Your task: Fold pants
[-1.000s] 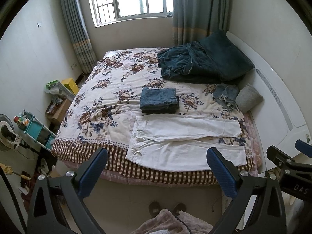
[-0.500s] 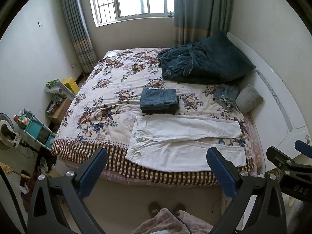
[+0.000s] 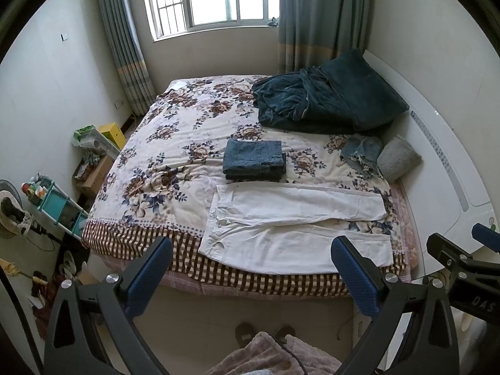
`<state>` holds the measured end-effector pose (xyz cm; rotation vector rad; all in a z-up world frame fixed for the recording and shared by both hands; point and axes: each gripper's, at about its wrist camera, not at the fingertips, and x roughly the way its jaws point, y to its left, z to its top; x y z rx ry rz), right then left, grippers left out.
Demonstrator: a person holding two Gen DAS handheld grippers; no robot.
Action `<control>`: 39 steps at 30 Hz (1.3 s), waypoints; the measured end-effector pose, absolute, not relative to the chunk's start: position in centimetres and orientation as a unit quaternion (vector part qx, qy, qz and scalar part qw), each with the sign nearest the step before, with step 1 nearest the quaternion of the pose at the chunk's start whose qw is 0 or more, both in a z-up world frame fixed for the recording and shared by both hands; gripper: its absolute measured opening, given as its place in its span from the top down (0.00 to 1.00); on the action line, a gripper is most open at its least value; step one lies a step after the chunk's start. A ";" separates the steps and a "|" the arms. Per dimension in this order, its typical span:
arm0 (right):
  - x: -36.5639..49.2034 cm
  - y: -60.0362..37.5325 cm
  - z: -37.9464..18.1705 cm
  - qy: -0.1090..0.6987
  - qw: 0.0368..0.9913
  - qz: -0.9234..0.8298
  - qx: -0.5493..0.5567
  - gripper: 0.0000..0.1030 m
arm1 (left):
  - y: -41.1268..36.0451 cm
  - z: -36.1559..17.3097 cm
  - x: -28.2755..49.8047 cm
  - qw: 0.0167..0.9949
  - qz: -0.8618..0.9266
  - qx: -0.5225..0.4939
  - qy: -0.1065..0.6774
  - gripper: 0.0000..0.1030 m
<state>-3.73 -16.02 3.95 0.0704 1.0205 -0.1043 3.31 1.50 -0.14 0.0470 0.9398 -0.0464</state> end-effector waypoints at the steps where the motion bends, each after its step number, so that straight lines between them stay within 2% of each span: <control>1: -3.7 -16.0 3.9 0.488 0.871 -0.050 0.033 0.00 | 1.5 -0.1 3.3 0.891 -0.022 0.022 0.453 0.00; 14: -3.7 -16.0 3.4 0.487 0.871 -0.049 0.032 0.00 | 0.4 -0.5 2.9 0.896 -0.001 0.017 0.444 0.00; 18: -3.0 -17.2 1.9 0.484 0.872 -0.064 0.038 0.00 | -0.8 -2.1 4.1 0.898 0.016 0.014 0.439 0.00; 28: 4.9 -22.1 -6.2 0.509 0.852 -0.111 0.058 0.00 | -4.8 -8.8 10.4 0.877 0.024 0.039 0.479 0.00; 39: 19.9 -26.0 -18.4 0.556 0.813 -0.148 0.086 0.00 | -8.2 -17.8 24.6 0.837 -0.021 0.061 0.543 0.00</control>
